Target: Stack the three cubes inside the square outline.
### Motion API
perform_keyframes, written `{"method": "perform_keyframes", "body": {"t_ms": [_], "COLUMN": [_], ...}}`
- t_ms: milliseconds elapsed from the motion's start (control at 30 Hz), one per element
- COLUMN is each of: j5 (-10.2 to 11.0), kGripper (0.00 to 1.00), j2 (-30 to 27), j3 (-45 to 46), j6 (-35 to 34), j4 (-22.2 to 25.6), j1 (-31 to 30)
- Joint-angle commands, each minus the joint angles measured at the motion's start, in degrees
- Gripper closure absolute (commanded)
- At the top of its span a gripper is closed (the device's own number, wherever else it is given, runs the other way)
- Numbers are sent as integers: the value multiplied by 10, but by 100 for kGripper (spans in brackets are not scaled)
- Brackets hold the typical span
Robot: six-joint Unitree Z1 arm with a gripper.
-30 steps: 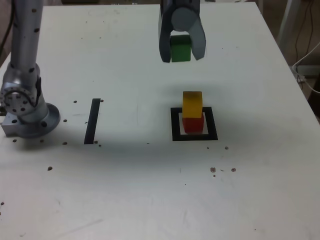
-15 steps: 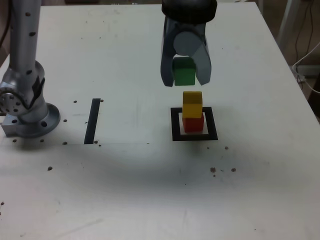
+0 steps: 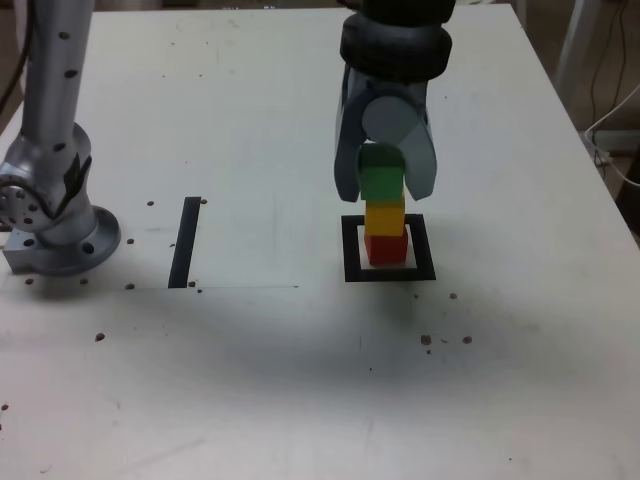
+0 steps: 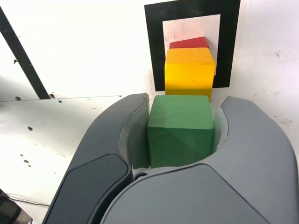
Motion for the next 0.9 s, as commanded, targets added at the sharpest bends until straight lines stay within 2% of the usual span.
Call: {"method": "perform_keyframes", "body": {"t_ms": [0, 767, 867], "j5": [3, 10, 10], "kGripper": [71, 70, 64], "j2": [5, 22, 23], "j3": [-4, 9, 11], "j6": [-1, 9, 9], "j4": [-3, -22, -23], "j1": [-1, 19, 20]}}
